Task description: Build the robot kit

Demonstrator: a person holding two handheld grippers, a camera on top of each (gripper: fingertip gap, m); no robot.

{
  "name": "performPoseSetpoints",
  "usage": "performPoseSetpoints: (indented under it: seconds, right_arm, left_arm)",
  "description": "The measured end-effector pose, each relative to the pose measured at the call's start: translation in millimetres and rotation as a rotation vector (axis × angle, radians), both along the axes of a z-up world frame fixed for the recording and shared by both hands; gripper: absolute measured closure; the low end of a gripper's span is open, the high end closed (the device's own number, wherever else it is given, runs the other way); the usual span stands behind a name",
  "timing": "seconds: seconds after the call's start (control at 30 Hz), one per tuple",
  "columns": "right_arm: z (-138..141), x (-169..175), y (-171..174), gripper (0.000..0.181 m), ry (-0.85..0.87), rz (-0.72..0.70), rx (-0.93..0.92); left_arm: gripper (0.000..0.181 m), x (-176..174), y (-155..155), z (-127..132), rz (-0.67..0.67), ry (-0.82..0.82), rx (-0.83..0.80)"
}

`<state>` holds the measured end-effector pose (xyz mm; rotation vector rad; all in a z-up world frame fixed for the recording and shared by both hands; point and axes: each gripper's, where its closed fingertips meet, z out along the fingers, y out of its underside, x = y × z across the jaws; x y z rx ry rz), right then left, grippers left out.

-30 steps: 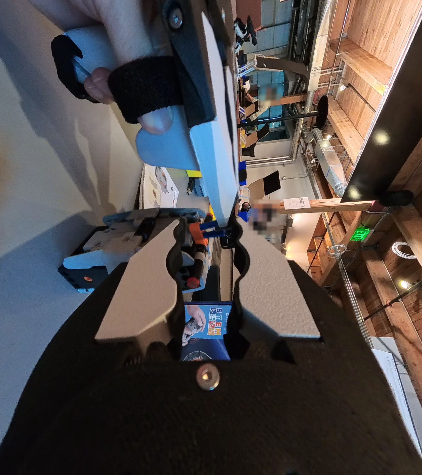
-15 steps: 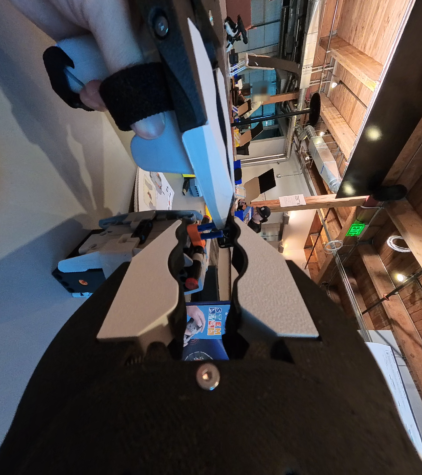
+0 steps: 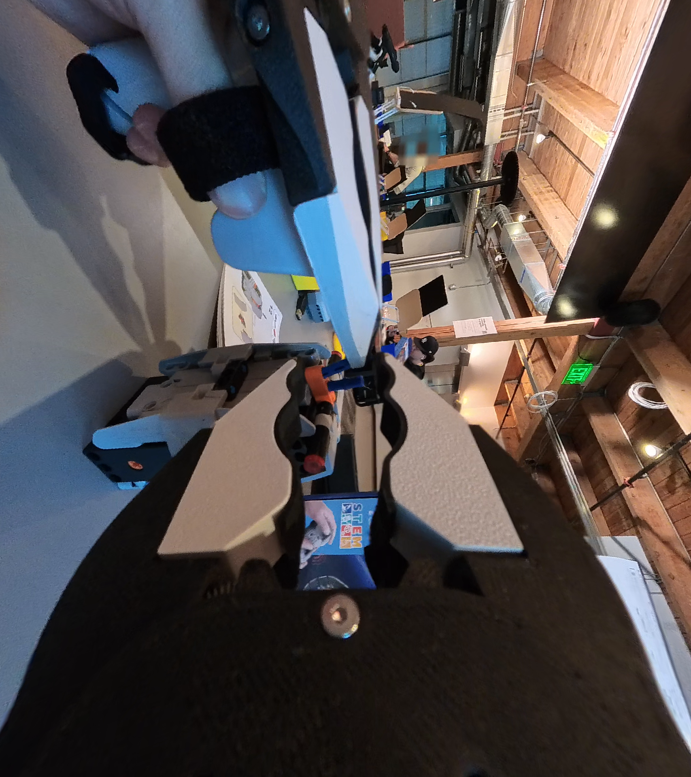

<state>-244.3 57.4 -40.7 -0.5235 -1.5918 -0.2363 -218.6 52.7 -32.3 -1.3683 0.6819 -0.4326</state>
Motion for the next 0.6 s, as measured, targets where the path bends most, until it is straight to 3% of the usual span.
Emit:
performPoseSetpoints:
  seconds: [0.4,0.6]
  right_arm:
    - [2.3,-0.9,-2.1,0.145,-0.021,0.005,0.084]
    - [1.8,-1.2,-3.6,0.146,-0.020,0.013,0.076]
  left_arm:
    - [0.180,1.4,5.6,-0.5,0.024,0.068,-0.099]
    - [0.180,0.9,2.4,-0.7,0.048,0.092,-0.056]
